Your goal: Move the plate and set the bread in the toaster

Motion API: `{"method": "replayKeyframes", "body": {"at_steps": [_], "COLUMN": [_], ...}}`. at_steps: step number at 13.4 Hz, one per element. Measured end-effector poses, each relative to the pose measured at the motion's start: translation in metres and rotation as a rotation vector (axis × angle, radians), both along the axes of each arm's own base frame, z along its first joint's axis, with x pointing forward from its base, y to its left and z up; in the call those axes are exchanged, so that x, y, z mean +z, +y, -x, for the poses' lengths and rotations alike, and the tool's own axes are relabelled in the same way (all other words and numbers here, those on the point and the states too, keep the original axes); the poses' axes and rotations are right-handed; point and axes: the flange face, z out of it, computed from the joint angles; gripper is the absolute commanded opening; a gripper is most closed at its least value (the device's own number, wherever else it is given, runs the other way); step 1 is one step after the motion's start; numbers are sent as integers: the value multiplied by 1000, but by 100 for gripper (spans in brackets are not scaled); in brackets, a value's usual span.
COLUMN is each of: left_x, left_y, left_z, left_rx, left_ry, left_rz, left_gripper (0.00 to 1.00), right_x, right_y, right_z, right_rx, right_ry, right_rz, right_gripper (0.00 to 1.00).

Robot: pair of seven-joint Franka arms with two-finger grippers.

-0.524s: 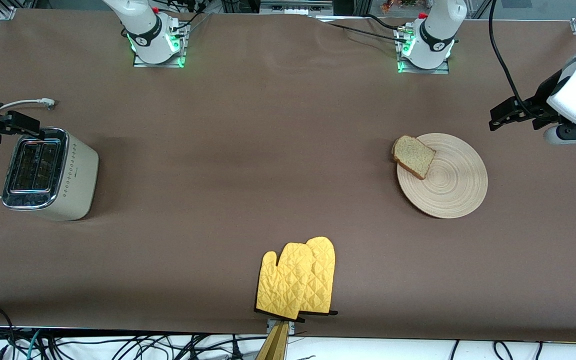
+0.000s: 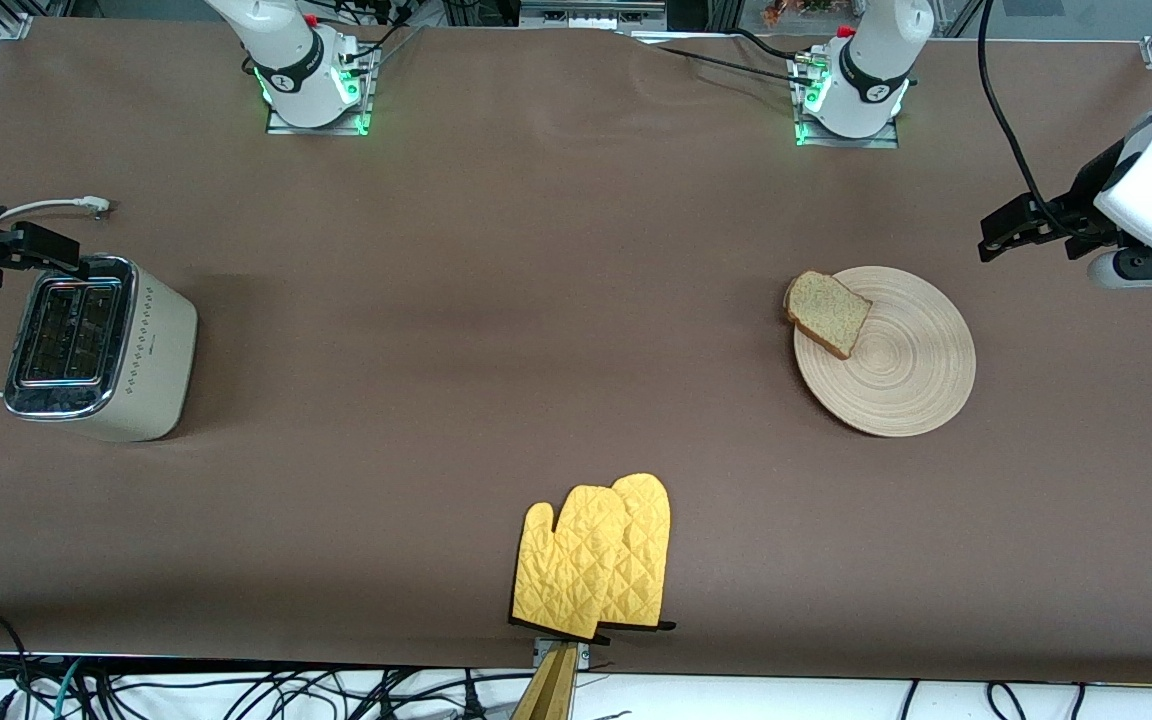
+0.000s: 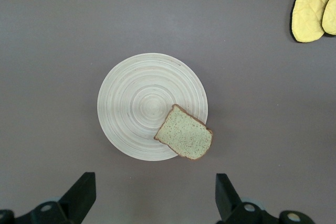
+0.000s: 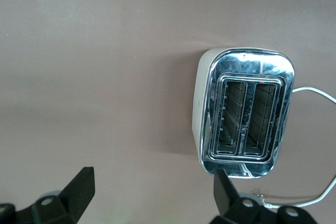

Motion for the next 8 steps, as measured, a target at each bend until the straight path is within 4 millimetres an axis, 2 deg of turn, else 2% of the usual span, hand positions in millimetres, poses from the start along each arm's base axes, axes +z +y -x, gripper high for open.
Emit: {"method": "replayKeyframes", "body": {"at_steps": [8], "left_x": [0], "left_y": [-1], "left_z": [0], "left_rx": [-3], "left_ry": [0], "left_rz": [0], "left_gripper": [100], "right_x": [1], "right_y": [1], "right_z": [-1], "right_rx": [-19], "right_ry": [-12], "right_rz": [-8], "right_gripper": [100]}}
